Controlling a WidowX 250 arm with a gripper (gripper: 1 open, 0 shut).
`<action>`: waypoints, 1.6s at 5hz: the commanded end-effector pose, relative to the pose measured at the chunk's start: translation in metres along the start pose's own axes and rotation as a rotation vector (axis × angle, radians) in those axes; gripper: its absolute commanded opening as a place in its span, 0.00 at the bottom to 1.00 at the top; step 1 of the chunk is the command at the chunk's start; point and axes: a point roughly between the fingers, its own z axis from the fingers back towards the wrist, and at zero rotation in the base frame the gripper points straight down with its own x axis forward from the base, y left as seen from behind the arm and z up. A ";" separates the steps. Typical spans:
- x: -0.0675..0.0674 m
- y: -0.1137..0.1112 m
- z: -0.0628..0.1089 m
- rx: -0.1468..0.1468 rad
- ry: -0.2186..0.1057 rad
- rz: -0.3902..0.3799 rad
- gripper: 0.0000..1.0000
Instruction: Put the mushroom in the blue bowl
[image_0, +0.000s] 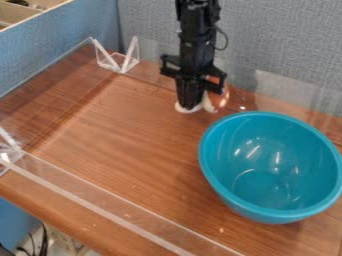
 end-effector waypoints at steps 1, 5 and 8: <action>0.003 -0.012 0.038 0.026 -0.104 0.005 0.00; -0.005 -0.079 0.064 0.005 -0.118 -0.098 0.00; -0.023 -0.100 0.049 -0.002 -0.061 -0.179 0.00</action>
